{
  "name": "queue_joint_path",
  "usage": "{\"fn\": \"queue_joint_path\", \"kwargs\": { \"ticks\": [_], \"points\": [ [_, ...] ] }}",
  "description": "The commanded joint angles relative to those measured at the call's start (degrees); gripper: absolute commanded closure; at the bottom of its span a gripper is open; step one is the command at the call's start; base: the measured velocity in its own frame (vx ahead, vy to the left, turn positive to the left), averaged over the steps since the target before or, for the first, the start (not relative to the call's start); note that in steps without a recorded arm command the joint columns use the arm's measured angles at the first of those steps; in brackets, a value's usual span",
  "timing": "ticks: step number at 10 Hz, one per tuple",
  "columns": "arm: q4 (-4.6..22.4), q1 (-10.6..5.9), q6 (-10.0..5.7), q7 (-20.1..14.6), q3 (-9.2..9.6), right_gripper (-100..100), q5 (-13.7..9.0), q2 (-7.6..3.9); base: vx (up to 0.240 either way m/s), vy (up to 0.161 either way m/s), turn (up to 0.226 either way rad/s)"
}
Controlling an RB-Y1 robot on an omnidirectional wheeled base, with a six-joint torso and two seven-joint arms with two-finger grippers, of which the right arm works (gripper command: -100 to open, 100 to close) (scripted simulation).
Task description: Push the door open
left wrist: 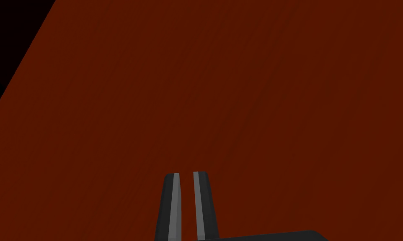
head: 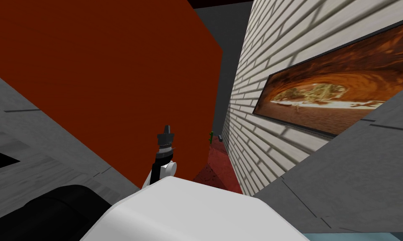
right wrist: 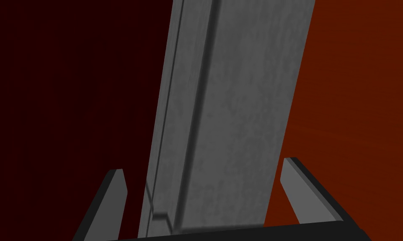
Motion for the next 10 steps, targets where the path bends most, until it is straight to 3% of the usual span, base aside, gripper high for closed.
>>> {"fn": "queue_joint_path", "kwargs": {
  "ticks": [1, 10],
  "points": [
    [2.86, -2.86, -1.07, 1.04, 1.53, -100, 0.77, 1.46, -0.004, -0.007, 0.011],
    [3.46, -3.22, -1.05, 0.50, 1.90, -100, 0.99, 1.51, 0.005, -0.001, -0.002]
  ]
}}
